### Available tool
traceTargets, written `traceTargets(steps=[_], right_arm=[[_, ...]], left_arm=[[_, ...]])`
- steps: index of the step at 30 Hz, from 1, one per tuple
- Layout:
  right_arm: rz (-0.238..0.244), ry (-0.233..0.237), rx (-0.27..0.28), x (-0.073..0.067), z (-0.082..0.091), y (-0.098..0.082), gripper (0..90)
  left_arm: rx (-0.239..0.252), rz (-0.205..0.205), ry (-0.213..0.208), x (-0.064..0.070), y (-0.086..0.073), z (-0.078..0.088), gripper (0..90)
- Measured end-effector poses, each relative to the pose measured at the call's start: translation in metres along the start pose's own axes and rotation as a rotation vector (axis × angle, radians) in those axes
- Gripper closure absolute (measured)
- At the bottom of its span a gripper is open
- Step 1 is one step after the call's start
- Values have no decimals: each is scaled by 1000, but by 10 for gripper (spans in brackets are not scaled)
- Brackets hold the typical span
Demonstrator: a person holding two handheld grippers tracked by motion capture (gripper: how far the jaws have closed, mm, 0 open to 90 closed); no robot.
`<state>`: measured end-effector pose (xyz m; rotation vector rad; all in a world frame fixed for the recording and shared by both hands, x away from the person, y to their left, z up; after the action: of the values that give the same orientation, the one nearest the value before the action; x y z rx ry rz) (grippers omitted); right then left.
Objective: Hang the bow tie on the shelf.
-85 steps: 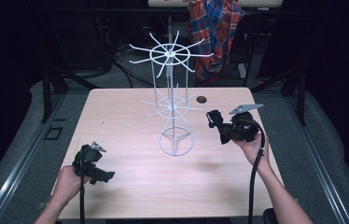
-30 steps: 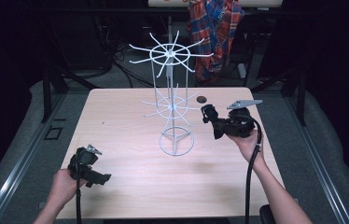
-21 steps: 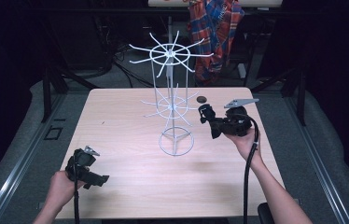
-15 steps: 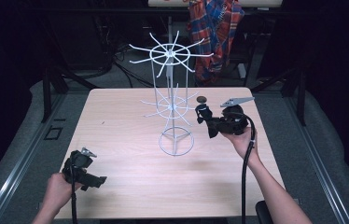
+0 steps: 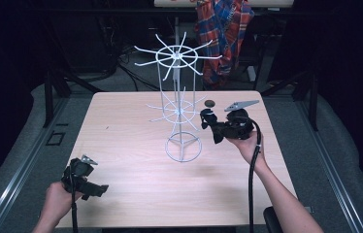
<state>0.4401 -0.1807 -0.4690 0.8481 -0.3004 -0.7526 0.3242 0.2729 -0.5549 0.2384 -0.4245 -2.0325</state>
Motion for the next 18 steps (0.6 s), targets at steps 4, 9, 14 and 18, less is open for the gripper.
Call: traceTargets(steps=[4,9,14,18], right_arm=[[8,1,11,0,-2,3,733],[21,5,8,-3,-9,10,733],[32,18,6,-5,-16,13,733],[40,26,-1,-8,-20,14,733]], left_arm=[[-4,12,3,-2,-5,2,37],[6,45,15,-6,-14,6,37],[-2,48,15,-5,-16,6,36],[-5,53,16,-6,-17,7,36]])
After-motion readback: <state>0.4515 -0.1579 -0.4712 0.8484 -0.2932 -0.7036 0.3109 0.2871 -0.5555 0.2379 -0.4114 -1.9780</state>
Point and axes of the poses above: each handheld gripper's, and its own axes: z roughly backward along the jaws, y roughly out of its top, x roughly to its right, the point moved 4 cm from there along -z, roughly forward along the jaws, and after that the axes turned 4 degrees about z, right-handed, at the moved point
